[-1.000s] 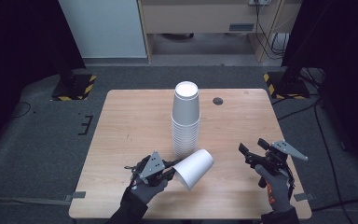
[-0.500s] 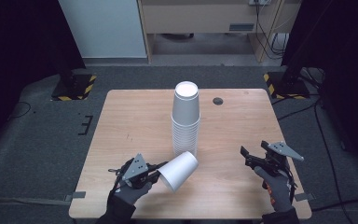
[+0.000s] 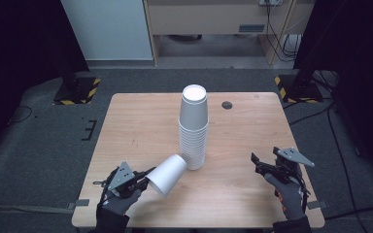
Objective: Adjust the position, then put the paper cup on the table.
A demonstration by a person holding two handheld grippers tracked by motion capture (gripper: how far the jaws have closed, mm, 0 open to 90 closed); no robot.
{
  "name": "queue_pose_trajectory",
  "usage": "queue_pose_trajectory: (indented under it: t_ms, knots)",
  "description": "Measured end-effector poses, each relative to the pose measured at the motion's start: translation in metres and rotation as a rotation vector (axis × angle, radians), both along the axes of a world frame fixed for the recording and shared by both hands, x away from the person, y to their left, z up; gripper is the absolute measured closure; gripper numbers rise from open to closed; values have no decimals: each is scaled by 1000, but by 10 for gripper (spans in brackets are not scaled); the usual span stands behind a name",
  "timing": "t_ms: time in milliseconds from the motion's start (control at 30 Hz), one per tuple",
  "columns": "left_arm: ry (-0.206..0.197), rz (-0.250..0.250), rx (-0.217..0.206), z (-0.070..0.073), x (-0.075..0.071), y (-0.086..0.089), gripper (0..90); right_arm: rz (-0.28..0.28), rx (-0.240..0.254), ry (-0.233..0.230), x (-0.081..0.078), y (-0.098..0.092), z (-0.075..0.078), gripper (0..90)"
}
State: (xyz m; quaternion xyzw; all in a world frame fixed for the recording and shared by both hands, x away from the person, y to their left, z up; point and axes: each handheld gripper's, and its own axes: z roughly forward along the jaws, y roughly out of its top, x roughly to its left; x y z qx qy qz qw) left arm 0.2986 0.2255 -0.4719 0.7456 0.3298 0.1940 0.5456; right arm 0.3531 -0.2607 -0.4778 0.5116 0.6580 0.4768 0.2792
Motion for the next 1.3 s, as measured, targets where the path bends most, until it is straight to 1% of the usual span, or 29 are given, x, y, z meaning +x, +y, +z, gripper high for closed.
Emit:
queue_pose_trajectory:
  t_ms: [67, 200, 367, 400, 433, 533, 633, 733, 800, 900, 1000, 1133, 1200, 1300]
  knots:
    - [3, 22, 6, 0, 0, 6, 856, -5, 2, 0, 0, -1, 0, 84]
    - [12, 78, -9, 0, 2, 17, 856, -9, -6, 1, 1, -1, -1, 83]
    - [21, 143, -11, 1, 4, 28, 856, -9, -19, 4, 1, -1, -1, 83]
    - [31, 165, -14, 2, 5, 32, 856, -10, -23, 3, 1, -2, -2, 82]
    - [31, 165, -14, 2, 5, 32, 856, -10, -23, 3, 1, -2, -2, 82]
    - [54, 213, -19, 2, 7, 39, 856, -13, -24, 4, 2, -2, -2, 82]
    - [80, 239, -20, 2, 10, 44, 856, -12, -30, 5, 2, -2, -2, 82]
    - [109, 261, -17, 2, 14, 48, 856, -11, -37, 6, 2, -2, -2, 82]
    - [121, 273, -10, 2, 16, 50, 856, -11, -42, 5, 2, -1, -2, 82]
    - [130, 290, 1, 3, 18, 53, 856, -11, -54, 7, 2, -1, -3, 82]
    - [143, 302, 9, 4, 21, 54, 856, -4, -77, 11, 3, 0, -4, 82]
    - [170, 304, 39, 6, 26, 54, 856, -1, -120, 21, 3, -1, -7, 81]
    - [185, 305, 67, 7, 29, 55, 856, -2, -119, 21, 3, -1, -7, 81]
    - [211, 311, 89, 8, 32, 58, 856, -4, -125, 26, 3, -4, -9, 81]
